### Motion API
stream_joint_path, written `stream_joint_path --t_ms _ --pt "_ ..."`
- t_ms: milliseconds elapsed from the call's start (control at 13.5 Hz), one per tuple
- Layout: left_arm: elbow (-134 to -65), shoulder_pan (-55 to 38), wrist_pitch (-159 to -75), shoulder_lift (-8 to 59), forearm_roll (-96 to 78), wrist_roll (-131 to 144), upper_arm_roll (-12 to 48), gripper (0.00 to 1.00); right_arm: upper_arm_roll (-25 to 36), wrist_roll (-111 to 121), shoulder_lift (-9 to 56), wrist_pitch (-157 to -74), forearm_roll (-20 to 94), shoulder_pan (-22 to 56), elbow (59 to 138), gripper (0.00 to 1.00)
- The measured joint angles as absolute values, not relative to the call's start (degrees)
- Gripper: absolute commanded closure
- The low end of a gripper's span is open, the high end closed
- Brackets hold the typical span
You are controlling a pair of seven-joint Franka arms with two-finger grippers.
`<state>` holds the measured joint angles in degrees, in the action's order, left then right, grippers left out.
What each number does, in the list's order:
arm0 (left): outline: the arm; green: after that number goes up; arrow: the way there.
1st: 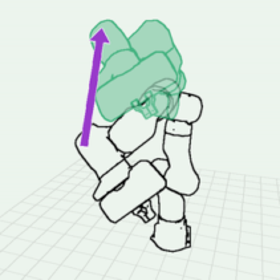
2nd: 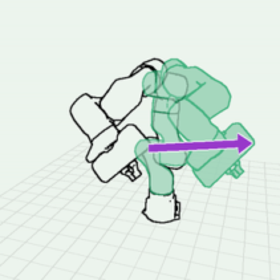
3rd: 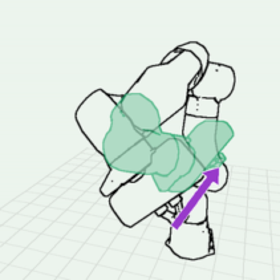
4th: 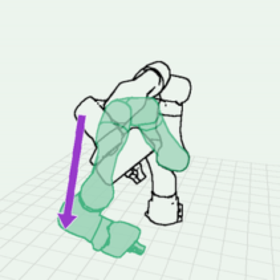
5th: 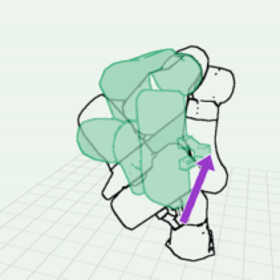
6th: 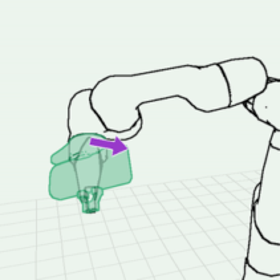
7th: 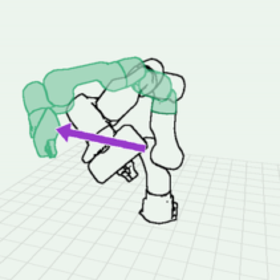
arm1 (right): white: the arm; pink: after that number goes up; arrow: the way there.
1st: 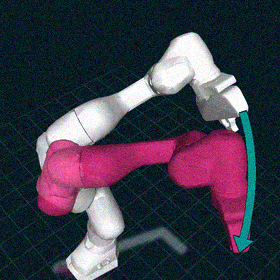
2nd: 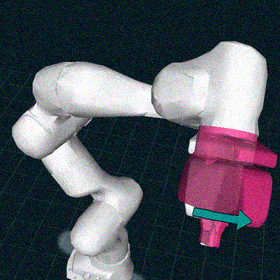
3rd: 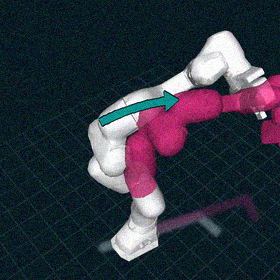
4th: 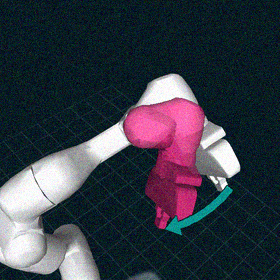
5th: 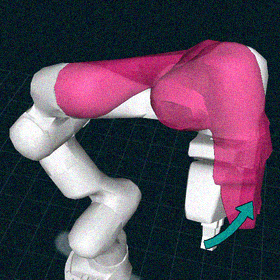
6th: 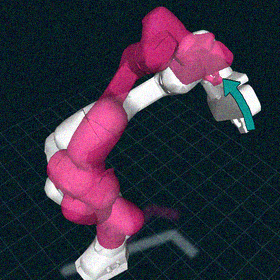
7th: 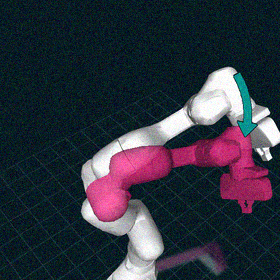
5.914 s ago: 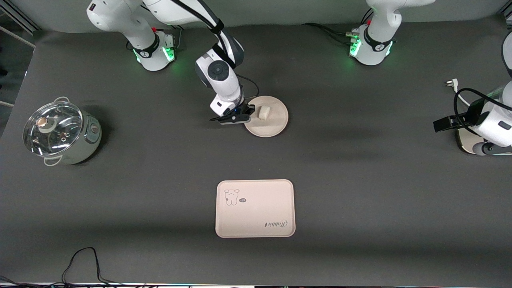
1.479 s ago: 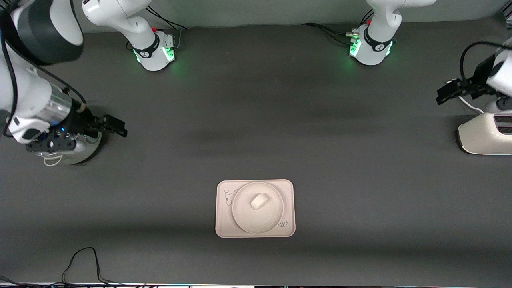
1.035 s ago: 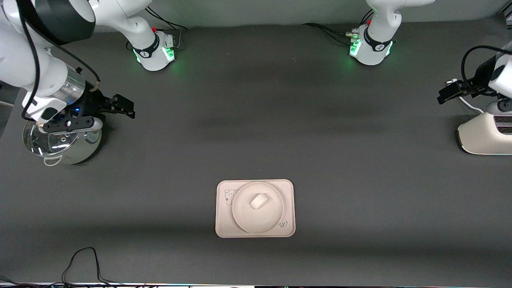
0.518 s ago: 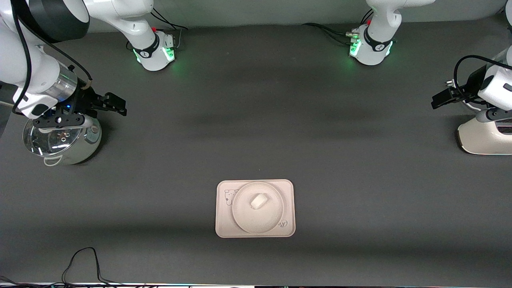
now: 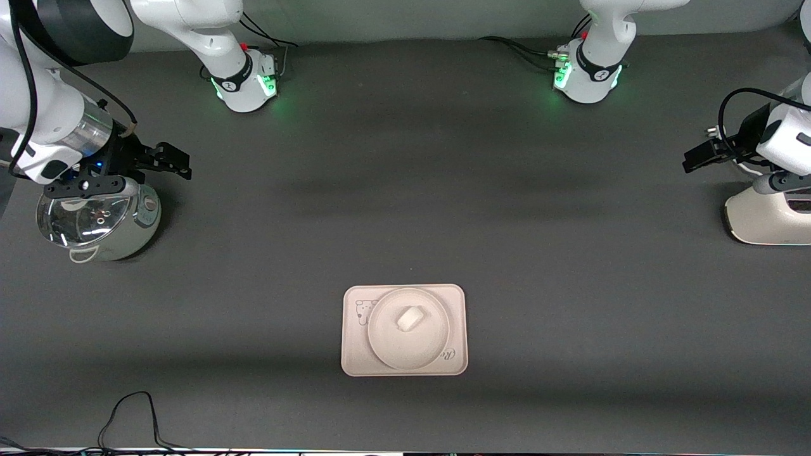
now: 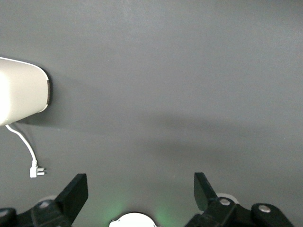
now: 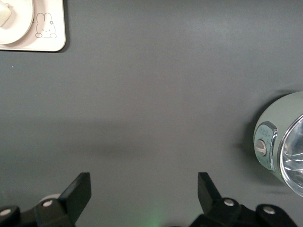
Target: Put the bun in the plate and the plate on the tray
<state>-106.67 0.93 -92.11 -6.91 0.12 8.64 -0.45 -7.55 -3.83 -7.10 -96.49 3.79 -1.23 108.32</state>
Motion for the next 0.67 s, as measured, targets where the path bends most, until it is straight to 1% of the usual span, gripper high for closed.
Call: stream_joint_path --t_ms 665 --pt "-106.67 0.93 -92.11 -6.86 0.12 8.64 -0.45 0.0 -7.48 -3.79 -7.1 -97.57 3.79 -1.23 108.54 0.0"
